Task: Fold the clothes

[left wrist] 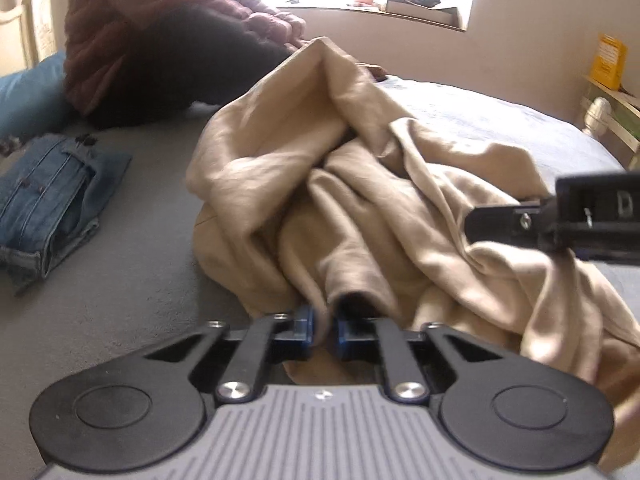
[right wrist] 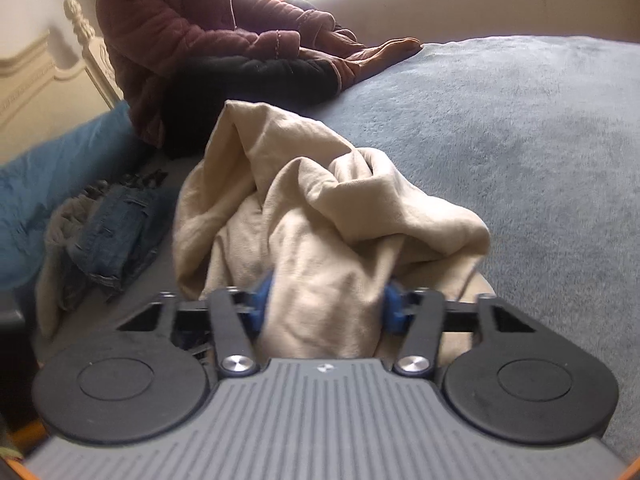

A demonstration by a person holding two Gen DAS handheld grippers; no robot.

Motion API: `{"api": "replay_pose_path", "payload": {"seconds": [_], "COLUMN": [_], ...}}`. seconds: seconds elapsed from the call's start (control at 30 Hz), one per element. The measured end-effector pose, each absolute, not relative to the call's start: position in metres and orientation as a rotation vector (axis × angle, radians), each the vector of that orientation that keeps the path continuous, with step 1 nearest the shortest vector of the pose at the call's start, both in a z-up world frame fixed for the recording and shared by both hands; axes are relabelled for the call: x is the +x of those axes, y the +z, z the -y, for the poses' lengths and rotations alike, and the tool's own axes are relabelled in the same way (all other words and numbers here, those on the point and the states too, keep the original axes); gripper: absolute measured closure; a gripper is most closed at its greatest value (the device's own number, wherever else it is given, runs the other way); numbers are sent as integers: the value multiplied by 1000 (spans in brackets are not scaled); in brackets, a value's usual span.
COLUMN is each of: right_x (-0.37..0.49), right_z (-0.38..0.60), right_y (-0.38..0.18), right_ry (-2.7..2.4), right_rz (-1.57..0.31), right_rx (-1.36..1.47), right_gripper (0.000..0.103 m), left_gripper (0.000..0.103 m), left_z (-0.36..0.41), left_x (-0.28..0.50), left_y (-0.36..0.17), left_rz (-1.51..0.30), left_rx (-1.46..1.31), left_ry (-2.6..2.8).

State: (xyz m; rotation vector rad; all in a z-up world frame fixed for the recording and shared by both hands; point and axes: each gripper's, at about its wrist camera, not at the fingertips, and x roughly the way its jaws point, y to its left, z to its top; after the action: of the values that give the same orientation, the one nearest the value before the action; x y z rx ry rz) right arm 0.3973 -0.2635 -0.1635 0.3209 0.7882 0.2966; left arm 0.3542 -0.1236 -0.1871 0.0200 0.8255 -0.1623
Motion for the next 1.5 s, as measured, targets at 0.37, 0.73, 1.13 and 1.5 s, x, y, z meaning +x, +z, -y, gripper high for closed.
{"api": "replay_pose_path", "payload": {"seconds": [0.37,0.73,1.13,1.5], "right_x": [306,116,-45,-80], "right_z": [291,322,360,383], "right_y": [-125,-106,-104,-31], "right_ry": [354,422,374,332], "right_rz": [-739,-771,-940,-925], "right_rx": [435,527,540,240], "right_gripper": [87,88,89,90], "left_gripper": [94,94,94,91], "left_z": [125,123,118,166], "left_x": [256,84,-31,-69], "left_y": [-134,-108,-111,-85], "left_rz": [-757,-875,-1024,-945], "left_rx": [37,51,-20,-132], "left_ry": [-378,-623,-824,-1042]}}
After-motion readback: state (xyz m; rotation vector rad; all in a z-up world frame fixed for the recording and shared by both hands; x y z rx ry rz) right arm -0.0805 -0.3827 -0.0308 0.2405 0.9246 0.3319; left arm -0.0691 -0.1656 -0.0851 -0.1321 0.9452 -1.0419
